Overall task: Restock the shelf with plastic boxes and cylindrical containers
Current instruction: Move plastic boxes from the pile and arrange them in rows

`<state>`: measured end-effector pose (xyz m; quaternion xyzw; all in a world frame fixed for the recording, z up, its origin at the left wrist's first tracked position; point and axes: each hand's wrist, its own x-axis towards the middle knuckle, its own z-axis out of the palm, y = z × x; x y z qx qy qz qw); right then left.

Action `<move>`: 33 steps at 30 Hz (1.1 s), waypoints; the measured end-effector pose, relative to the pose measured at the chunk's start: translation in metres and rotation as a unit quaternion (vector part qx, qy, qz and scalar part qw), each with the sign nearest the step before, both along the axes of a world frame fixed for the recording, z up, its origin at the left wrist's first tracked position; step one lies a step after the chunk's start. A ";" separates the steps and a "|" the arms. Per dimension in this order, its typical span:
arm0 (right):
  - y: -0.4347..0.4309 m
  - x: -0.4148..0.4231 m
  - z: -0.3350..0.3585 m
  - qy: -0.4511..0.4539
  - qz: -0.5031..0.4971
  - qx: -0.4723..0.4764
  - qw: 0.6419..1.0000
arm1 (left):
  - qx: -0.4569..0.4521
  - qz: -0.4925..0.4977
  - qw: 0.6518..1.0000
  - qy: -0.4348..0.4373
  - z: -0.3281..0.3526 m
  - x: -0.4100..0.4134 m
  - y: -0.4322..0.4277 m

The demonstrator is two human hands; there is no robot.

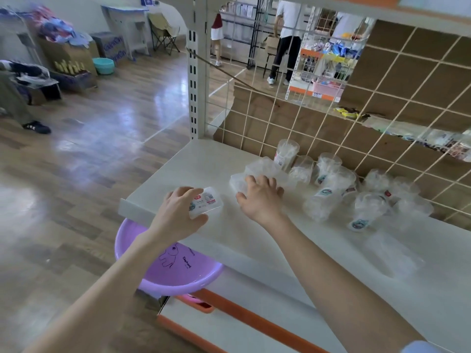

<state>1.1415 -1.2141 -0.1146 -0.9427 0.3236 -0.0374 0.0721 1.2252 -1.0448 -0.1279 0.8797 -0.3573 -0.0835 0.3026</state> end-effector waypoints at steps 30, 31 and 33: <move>-0.007 -0.079 0.020 -0.437 -0.012 0.763 0.476 | -0.225 -0.064 0.970 0.068 0.021 -0.059 -0.053; -0.006 -0.079 0.020 -0.433 -0.024 0.760 0.484 | -0.232 -0.057 0.969 0.065 0.021 -0.058 -0.052; -0.002 -0.075 0.020 -0.414 -0.065 0.743 0.522 | -0.249 -0.041 0.966 0.053 0.021 -0.058 -0.050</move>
